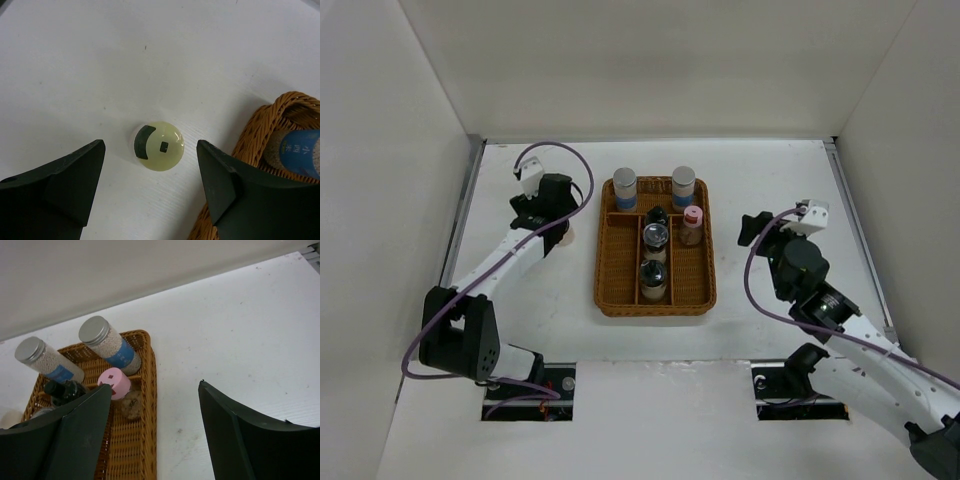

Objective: Organize the condiment bottles

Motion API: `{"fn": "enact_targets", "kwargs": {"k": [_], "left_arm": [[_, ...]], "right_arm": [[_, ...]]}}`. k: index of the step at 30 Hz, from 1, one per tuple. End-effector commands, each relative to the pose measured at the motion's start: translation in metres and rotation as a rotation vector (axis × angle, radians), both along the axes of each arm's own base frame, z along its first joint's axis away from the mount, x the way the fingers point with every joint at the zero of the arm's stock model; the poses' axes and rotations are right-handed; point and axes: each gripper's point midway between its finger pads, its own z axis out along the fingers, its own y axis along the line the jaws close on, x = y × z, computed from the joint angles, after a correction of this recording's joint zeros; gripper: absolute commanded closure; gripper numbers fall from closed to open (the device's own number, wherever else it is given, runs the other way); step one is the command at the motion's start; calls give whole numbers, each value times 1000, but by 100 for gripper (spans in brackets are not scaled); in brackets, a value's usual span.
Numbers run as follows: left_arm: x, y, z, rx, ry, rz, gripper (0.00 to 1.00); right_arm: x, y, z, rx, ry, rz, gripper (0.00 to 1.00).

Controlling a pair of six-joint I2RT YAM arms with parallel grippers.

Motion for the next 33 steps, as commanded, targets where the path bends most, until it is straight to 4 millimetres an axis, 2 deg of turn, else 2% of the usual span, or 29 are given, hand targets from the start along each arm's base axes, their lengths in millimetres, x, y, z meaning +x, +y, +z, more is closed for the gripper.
{"fn": "enact_targets", "kwargs": {"k": [1,6,15,17,23,29,33], "left_arm": [[-2,-6,1,-48,-17,-4,27],[3,-11,-14,-53,15,-6,27],[5,-10,-27,-46,28,4,29],[7,-10,-31,-46,33,9,32],[13,-6,-42,-55,41,28,48],[7,-5,-22,-55,-14,36,58],[-5,-7,26,-47,-138,36,59]], "right_arm": [[5,8,9,26,-25,28,22],[4,9,9,27,-28,34,22],[6,11,7,22,-21,37,22],[6,11,7,21,-19,37,22],[6,12,6,20,-17,43,22],[6,12,6,20,-18,43,22],[6,12,5,19,-15,43,22]]}}
